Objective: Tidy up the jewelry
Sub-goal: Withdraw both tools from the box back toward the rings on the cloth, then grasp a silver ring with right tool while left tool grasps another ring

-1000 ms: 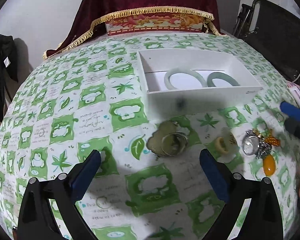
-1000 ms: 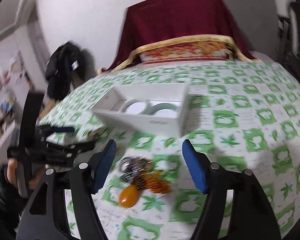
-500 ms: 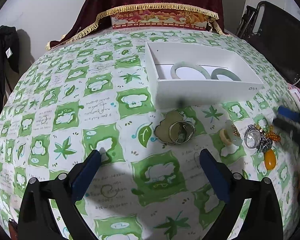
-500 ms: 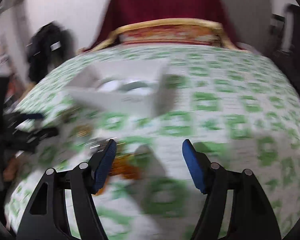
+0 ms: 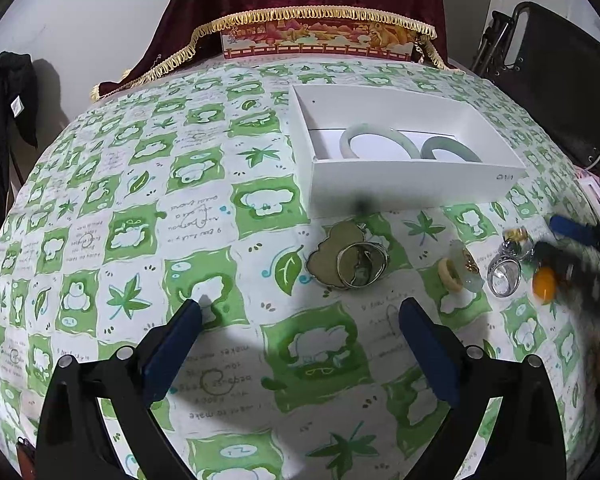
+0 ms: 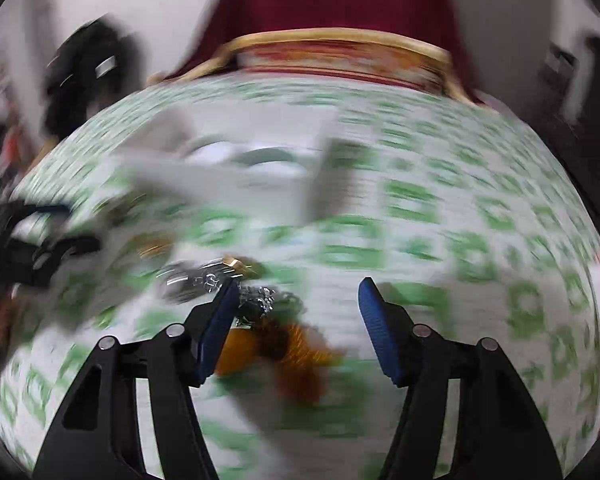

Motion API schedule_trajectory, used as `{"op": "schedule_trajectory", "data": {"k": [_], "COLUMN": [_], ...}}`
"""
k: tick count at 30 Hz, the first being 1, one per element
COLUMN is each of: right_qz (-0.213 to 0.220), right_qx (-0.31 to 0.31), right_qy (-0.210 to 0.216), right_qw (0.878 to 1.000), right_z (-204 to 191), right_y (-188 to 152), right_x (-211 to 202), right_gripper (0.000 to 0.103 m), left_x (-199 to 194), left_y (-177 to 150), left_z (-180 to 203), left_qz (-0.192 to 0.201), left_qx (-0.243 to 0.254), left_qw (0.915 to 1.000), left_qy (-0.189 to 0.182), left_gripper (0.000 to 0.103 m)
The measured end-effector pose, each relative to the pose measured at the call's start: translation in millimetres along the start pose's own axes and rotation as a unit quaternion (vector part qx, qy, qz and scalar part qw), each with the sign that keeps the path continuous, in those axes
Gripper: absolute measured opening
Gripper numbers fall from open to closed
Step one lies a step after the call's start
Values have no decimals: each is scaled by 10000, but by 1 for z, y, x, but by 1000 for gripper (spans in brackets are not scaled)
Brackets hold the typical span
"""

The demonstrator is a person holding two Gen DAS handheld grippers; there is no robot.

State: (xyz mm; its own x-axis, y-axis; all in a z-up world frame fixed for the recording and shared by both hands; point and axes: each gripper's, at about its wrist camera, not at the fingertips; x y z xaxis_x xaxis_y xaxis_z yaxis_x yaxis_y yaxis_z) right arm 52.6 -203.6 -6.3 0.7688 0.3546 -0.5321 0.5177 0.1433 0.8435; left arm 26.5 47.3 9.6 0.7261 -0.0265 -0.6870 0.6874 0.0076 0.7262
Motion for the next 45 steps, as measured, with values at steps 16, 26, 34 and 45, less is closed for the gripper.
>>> {"op": "schedule_trajectory", "data": {"k": [16, 26, 34, 45], "right_qz": [-206, -476, -514, -517], "right_qx": [-1254, -1192, -879, -820], "right_qy": [1391, 1357, 1519, 1536], "right_qw": [9821, 9824, 9831, 9834], "right_z": [-85, -79, -69, -67], "right_y": [-7, -7, -4, -4], "right_x": [3, 19, 20, 20], "right_gripper": [45, 28, 28, 28], "left_x": [-4, -3, 6, 6], "left_y": [4, 6, 11, 13], "left_z": [-4, 5, 18, 17], "left_qz": [130, 142, 211, 284], "left_qx": [-218, -24, 392, 397], "left_qw": [9991, 9971, 9957, 9959], "left_qy": [-354, -750, -807, -765], "left_gripper": [89, 79, 56, 33]}}
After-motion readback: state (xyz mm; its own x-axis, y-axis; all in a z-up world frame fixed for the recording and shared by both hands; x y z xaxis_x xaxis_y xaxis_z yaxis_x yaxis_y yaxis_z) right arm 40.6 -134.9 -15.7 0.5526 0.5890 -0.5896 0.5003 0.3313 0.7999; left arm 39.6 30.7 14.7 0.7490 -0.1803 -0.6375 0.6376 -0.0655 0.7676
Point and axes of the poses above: each gripper's, at about its wrist camera, not at the fingertips, and x roughly the way its jaws point, z to its right, y to its top, and after that the axes turned 12 degrees about z, right-handed
